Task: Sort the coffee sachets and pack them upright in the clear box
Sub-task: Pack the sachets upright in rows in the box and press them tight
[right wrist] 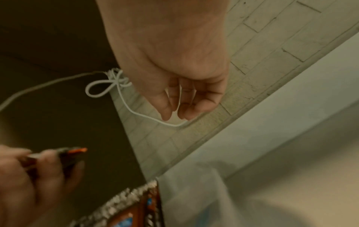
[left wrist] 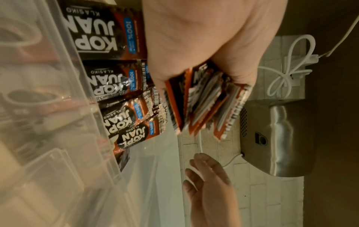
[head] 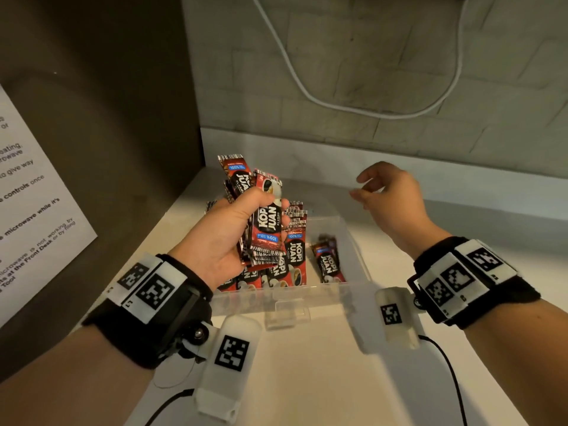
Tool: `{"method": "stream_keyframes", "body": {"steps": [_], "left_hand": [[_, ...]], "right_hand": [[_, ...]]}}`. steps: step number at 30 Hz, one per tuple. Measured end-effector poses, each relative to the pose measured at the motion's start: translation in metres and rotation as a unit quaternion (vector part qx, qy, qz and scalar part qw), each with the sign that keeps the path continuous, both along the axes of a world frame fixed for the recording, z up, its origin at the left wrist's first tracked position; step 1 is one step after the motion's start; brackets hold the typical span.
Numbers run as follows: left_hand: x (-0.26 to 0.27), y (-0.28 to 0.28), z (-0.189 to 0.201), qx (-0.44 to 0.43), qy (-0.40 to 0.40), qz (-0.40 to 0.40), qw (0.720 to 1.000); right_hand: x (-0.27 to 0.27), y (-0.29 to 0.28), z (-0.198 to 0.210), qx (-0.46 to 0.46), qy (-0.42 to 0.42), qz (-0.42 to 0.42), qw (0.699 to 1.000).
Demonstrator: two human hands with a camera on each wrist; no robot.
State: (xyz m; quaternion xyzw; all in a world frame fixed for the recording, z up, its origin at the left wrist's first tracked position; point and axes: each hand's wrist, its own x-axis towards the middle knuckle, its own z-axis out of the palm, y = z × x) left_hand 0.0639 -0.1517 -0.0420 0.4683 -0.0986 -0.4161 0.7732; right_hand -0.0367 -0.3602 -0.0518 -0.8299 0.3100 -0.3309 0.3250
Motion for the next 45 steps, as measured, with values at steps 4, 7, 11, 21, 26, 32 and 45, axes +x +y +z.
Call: {"method": "stream_keyframes", "body": {"steps": [4, 7, 11, 21, 26, 32, 45], "left_hand": [[-0.006, -0.002, -0.001, 0.012, -0.014, -0.012, 1.000], [-0.009, -0.003, -0.001, 0.015, -0.022, -0.021, 0.999], [-0.009, -0.002, 0.000, 0.017, -0.029, -0.028, 0.999], [-0.009, 0.004, -0.003, 0.029, -0.021, -0.046, 0.998], [-0.010, 0.006, -0.004, 0.034, -0.030, -0.060, 0.997], [-0.003, 0.006, 0.000, 0.024, -0.026, -0.036, 0.999], [0.020, 0.019, 0.019, -0.018, -0.022, 0.028, 0.999]], "right_hand": [[-0.004, 0.015, 0.016, 0.009, -0.028, 0.039, 0.999], [-0.006, 0.021, 0.018, -0.008, 0.005, 0.077, 0.997], [-0.006, 0.025, 0.001, -0.124, 0.331, 0.179, 0.918], [0.002, 0.040, -0.009, -0.332, 0.561, 0.211, 0.729], [0.002, 0.045, -0.013, -0.225, 0.593, 0.236, 0.736], [0.004, 0.052, -0.006, -0.309, 0.593, 0.227, 0.708], [0.011, 0.031, 0.017, -0.324, 0.533, 0.326, 0.710]]}}
